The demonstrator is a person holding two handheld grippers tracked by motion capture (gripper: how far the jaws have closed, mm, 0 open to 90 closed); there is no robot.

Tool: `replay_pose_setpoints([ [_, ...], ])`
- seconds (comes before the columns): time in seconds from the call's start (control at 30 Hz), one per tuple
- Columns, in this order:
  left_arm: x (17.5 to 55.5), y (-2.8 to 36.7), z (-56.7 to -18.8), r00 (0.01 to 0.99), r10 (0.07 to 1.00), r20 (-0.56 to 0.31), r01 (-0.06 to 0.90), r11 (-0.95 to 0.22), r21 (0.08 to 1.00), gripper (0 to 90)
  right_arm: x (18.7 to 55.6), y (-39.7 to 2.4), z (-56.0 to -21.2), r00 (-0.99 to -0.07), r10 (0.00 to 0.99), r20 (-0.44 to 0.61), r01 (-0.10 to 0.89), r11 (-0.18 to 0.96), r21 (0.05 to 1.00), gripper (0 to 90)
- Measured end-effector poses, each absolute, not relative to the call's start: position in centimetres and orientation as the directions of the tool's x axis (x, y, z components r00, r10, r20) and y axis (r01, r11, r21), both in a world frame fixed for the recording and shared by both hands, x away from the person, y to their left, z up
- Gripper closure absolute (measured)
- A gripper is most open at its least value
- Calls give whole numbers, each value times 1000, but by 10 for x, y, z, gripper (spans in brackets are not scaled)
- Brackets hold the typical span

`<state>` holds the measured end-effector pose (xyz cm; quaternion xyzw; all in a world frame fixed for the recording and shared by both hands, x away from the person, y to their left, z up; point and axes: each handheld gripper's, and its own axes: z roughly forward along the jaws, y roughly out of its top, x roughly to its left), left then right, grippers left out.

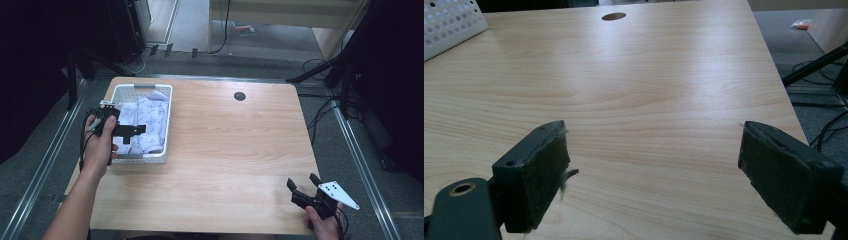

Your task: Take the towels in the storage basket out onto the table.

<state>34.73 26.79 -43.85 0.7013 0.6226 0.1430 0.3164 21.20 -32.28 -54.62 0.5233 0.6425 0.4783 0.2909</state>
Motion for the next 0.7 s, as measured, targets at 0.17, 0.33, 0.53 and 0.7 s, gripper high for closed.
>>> replay_pose_setpoints([
  [0.17, 360, 266, -443, 175, 963, -205, 799, -17, 602, 0, 212, -323, -546, -284, 951, 126, 393, -4, 920, 131],
  [0.33, 382, 268, -452, 144, 966, -215, 820, 5, 573, 0, 212, -323, -546, -284, 951, 125, 393, -4, 920, 131],
  [0.53, 404, 271, -462, 98, 965, -245, 842, 51, 537, 0, 212, -323, -546, -284, 950, 127, 393, -5, 919, 131],
  [0.7, 421, 269, -478, 74, 976, -207, 869, 39, 494, 0, 212, -323, -546, -284, 950, 128, 393, -6, 919, 131],
])
